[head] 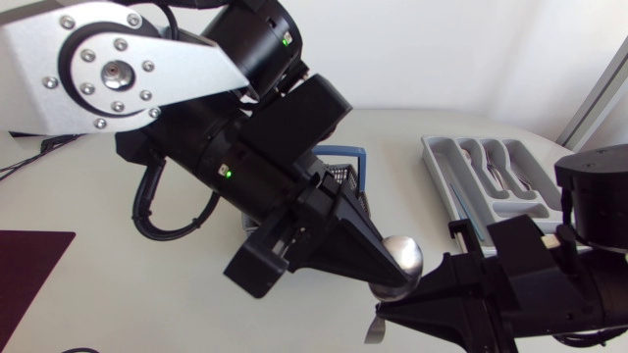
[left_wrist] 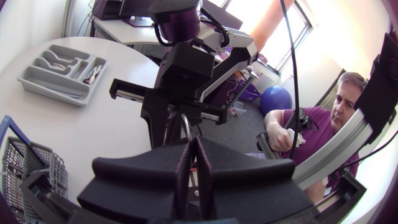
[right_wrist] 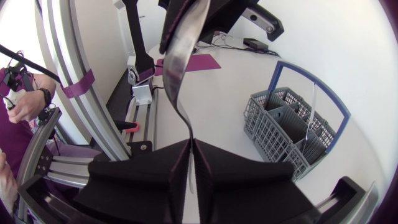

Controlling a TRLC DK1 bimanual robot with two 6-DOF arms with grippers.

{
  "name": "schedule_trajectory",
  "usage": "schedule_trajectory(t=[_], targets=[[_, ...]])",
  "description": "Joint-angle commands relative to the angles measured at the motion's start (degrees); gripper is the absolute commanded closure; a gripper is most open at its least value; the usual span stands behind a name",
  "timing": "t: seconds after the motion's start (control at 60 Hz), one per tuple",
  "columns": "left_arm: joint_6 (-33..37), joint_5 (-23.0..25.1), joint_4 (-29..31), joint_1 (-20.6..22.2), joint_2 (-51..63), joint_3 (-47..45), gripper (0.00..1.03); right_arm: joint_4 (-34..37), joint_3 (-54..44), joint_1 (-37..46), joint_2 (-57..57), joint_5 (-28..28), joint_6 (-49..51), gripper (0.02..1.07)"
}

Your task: Sort the cutlery from the basket into the organizer compartments.

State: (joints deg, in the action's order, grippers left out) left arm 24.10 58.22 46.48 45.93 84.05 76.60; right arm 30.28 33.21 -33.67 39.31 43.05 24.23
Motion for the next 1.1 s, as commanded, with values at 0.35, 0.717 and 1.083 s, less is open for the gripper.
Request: schedule_trajectory(t=[0.35,0.717,1.083], targets=[[-10.03,-3.81,-10.09,-10.34,-0.38,12.52,0.2,3.03,1.59,-0.34,5.43,-3.67,-0.59,1.02],[-14.25,-25.17,-15.01,-16.75,-1.08,13.05,0.21,-1.63,5.64,16.27,12.02,-21.34,-0.23,1.01],[-10.47,-46.35,-16.77,-10.34,-3.72,-4.26,0.21,-13.14,16.18,34.11,30.91,-37.51,-4.8,1.01]])
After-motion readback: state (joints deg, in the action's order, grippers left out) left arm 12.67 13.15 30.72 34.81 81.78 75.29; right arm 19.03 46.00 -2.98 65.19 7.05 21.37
